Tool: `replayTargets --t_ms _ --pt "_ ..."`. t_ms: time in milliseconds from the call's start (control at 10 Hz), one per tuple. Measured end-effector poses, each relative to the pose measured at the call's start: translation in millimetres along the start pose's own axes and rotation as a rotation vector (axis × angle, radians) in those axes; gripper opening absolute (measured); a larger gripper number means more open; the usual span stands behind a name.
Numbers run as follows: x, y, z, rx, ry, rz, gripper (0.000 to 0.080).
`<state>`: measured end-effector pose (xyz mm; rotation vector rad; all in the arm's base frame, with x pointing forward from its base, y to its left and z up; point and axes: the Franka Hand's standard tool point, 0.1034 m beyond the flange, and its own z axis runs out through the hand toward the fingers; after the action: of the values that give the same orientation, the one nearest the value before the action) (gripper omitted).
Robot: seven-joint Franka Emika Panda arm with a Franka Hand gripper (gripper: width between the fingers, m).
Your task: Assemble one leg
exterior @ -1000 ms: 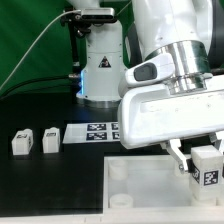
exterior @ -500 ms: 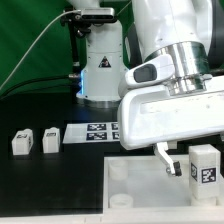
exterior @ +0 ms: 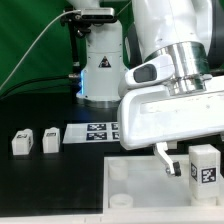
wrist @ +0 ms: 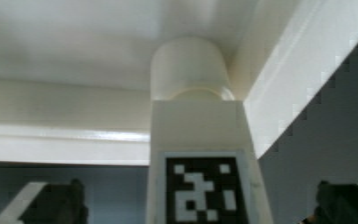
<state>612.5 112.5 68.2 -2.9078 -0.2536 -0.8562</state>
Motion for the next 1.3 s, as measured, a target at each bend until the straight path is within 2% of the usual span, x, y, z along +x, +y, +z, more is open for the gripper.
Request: replayTargets --t_ms 200,300,400,500,600,700,800,900,1000,1100,1300 --pt "25.6 5.2 -25.8 -0.001 -0.040 -0.004 0.0648" --pt "30.8 5.3 -28.9 0.007 -0.091 -0.005 0.0648" --pt "38.9 8.9 -27.7 0.004 -0.081 -0.001 0.0648" --pt "33.5 11.4 -23.1 0.012 -0.151 0.004 0.0648" --pt "32.6 11.6 -20.5 0.032 -0.267 0.011 0.0648" --pt "34.3 11.2 -18.4 0.043 -0.322 0.015 0.0648" --pt "23.7 6.8 -19.0 0.064 -0.441 0.029 0.0648" --pt "18.3 2.0 -19.8 0.083 -0.557 0.051 0.0648" --pt "19.7 -1.5 -16.9 0.094 -0.603 0.055 0.0648" --pt "11.8 -6.5 -19.6 0.114 -0.744 0.060 0.0648" --pt "16.6 -6.7 -14.2 0.114 -0.747 0.062 0.0621"
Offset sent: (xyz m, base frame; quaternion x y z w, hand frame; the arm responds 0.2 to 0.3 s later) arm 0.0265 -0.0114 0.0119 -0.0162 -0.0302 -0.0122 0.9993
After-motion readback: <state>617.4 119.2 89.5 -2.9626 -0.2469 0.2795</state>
